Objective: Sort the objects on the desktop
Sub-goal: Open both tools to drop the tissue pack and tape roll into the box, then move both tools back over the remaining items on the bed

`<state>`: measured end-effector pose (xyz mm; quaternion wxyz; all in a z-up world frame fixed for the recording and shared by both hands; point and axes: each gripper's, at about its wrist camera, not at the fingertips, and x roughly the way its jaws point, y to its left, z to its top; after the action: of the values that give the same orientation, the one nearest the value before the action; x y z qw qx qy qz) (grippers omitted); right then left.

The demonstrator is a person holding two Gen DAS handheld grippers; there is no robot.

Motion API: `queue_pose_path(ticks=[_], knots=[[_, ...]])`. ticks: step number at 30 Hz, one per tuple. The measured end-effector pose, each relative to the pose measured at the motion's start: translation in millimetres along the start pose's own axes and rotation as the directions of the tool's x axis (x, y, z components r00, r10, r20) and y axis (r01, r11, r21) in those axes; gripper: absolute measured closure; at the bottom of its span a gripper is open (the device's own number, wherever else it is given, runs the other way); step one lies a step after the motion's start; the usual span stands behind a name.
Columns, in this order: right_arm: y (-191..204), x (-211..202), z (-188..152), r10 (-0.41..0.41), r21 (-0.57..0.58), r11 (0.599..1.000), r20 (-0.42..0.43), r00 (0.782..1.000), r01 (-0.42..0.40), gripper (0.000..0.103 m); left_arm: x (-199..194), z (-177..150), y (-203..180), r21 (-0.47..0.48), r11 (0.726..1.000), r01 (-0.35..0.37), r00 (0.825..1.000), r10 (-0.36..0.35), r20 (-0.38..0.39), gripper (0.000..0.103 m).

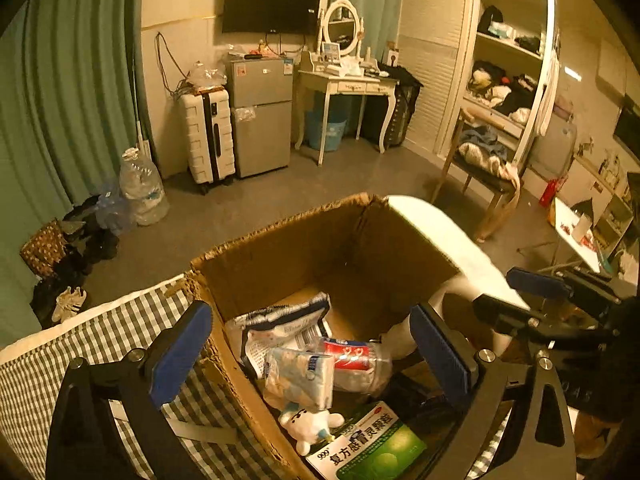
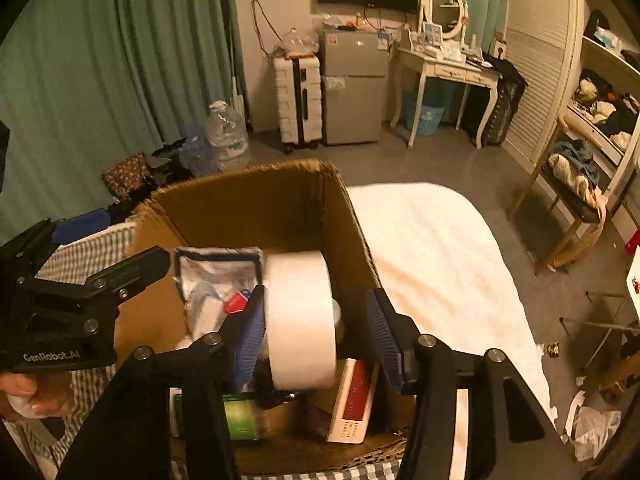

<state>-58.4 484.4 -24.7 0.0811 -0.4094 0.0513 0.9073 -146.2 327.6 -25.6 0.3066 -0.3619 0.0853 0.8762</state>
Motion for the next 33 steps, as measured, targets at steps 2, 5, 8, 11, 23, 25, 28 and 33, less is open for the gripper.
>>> queue_pose_path(ticks=[2, 5, 8, 11, 23, 25, 28, 33], knots=[[4, -8, 2, 0.006, -0.004, 1.000, 0.014, 1.000, -0.006, 0.046, -8, 3, 1, -0.004, 1.000, -0.006, 1.000, 0.006, 0.010, 0.002], [10, -20, 5, 0.006, -0.023, 1.000, 0.044, 0.999, -0.005, 0.044, -24, 5, 0, -0.001, 1.000, -0.013, 0.999, 0.013, 0.031, 0.002], [14, -29, 10, 0.018, -0.015, 1.000, 0.061, 0.998, -0.017, 0.043, -38, 7, 5, 0.009, 0.999, -0.031, 0.998, 0.030, 0.055, 0.002], [19, -36, 12, 0.028, -0.017, 1.000, 0.064, 0.998, -0.027, 0.042, -55, 6, 11, 0.030, 0.998, -0.058, 0.995, 0.055, 0.087, 0.002], [51, -67, 23, 0.113, -0.011, 0.994, 0.175, 0.978, -0.113, 0.018, -108, -7, 84, -0.116, 0.981, -0.157, 0.970, 0.175, 0.167, 0.002], [56, -70, 24, 0.121, 0.000, 0.992, 0.197, 0.973, -0.124, 0.013, -118, -10, 100, -0.164, 0.968, -0.188, 0.959, 0.217, 0.184, 0.002], [66, -72, 29, 0.150, -0.001, 0.988, 0.238, 0.960, -0.154, 0.006, -134, -13, 117, -0.187, 0.956, -0.226, 0.943, 0.263, 0.205, 0.002], [95, -88, 33, 0.165, -0.046, 0.986, 0.294, 0.941, -0.159, 0.000, -164, -20, 137, -0.206, 0.945, -0.253, 0.917, 0.302, 0.259, 0.000]])
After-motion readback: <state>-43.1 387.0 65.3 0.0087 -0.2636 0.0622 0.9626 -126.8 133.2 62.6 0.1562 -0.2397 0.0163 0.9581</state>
